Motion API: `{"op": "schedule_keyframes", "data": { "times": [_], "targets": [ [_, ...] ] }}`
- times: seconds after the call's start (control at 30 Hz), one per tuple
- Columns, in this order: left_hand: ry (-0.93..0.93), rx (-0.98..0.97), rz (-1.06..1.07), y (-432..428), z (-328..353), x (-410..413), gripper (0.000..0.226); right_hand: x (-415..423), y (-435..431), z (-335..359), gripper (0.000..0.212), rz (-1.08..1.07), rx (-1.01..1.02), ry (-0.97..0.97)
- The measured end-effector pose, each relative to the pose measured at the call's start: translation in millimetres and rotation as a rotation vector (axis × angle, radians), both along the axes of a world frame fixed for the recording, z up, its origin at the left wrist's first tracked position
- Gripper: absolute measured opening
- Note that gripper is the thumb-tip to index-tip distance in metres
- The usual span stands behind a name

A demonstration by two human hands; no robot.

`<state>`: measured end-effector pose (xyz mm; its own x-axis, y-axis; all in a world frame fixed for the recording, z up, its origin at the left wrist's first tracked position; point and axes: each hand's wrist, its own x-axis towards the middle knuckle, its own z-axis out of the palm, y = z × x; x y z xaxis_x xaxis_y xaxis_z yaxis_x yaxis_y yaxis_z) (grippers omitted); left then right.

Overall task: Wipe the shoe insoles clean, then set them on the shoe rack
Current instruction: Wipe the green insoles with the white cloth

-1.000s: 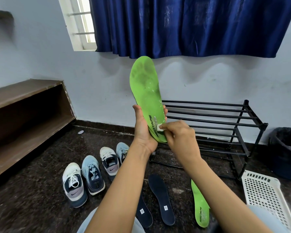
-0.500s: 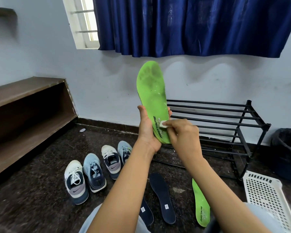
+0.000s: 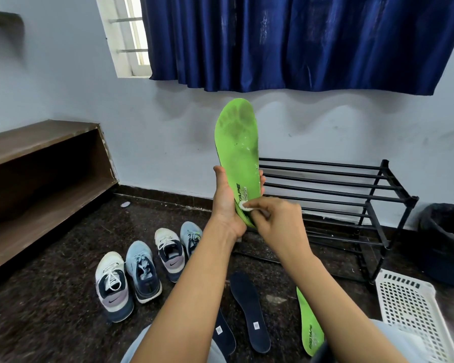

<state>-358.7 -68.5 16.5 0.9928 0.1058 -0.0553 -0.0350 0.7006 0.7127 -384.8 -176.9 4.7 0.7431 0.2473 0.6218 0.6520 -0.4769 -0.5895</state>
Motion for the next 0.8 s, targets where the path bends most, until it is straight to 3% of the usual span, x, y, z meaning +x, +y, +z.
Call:
{"op": "schedule_keyframes", "data": {
  "times": [0.1, 0.3, 0.5, 0.8],
  "targets": [
    [-0.013, 0.006, 0.003, -1, 0, 1, 0.086, 2, -2, -1, 0.025, -0.015, -0.023, -0.018],
    [0.034, 0.059, -0.115, -14, -2, -11, 0.087, 16, 6, 9, 0.021, -0.112, -0.081, -0.313],
    [0.018, 0.081, -0.045, -3, 3, 0, 0.089, 1, -4, -2, 0.025, 0.018, -0.085, -0.129],
    [0.020, 0.120, -0.089, -8, -1, -7, 0.091, 16, 10, 7, 0.020, -0.134, -0.089, -0.287]
  ]
}}
